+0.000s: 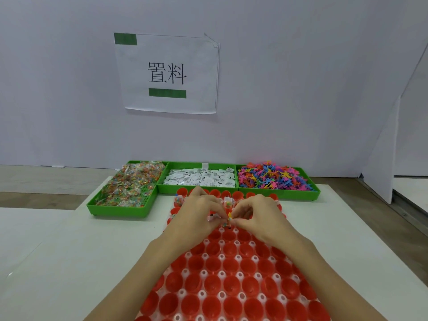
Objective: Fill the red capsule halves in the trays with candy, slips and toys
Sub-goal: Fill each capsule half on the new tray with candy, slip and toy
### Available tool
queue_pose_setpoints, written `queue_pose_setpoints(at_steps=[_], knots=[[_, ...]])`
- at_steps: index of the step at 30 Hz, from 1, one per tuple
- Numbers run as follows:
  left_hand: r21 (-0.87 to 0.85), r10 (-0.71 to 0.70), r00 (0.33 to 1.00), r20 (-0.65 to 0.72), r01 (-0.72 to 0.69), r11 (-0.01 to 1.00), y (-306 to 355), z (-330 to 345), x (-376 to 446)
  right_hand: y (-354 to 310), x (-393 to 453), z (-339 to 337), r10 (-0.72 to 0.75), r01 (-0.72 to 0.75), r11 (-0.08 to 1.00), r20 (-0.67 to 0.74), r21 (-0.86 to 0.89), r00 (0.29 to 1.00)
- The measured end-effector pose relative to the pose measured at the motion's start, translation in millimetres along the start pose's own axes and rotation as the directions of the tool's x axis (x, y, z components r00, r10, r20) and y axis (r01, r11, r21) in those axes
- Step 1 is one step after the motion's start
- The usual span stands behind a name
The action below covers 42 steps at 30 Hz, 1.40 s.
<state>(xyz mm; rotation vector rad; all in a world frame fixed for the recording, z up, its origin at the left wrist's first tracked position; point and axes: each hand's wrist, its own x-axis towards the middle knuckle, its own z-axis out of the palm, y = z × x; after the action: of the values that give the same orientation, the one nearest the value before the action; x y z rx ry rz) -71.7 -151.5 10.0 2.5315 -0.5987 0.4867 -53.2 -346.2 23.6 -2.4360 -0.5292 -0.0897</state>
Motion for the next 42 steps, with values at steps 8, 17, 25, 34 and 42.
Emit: queue_pose_setpoints(at_steps=[8, 17, 25, 34, 42], knots=[[0.062, 0.051, 0.997, -0.053, -0.047, 0.997, -0.8, 3.6, 1.2, -10.1, -3.3, 3.1, -0.061, 0.063, 0.991, 0.029, -0.117, 0.998], [0.097, 0.053, 0.995, -0.090, -0.044, 0.994, -4.7, 8.2, 0.3, -11.6, -4.5, 6.5, -0.038, 0.034, 0.995, -0.045, -0.089, 0.998], [0.078, 0.109, 0.994, 0.008, -0.110, 0.991, -5.7, 4.8, 1.8, -8.9, -1.2, 11.7, -0.013, 0.008, 0.996, -0.054, -0.086, 0.998], [0.149, 0.233, 0.969, 0.079, -0.243, 0.959, -18.5, -4.3, -2.9, -8.5, -1.1, 9.0, 0.035, -0.036, 0.999, -0.038, -0.028, 0.999], [-0.018, 0.143, 0.990, -0.004, -0.143, 0.990, -16.8, -5.1, 0.6, -8.8, -7.6, -0.3, -0.006, 0.007, 1.000, -0.087, 0.014, 0.996]])
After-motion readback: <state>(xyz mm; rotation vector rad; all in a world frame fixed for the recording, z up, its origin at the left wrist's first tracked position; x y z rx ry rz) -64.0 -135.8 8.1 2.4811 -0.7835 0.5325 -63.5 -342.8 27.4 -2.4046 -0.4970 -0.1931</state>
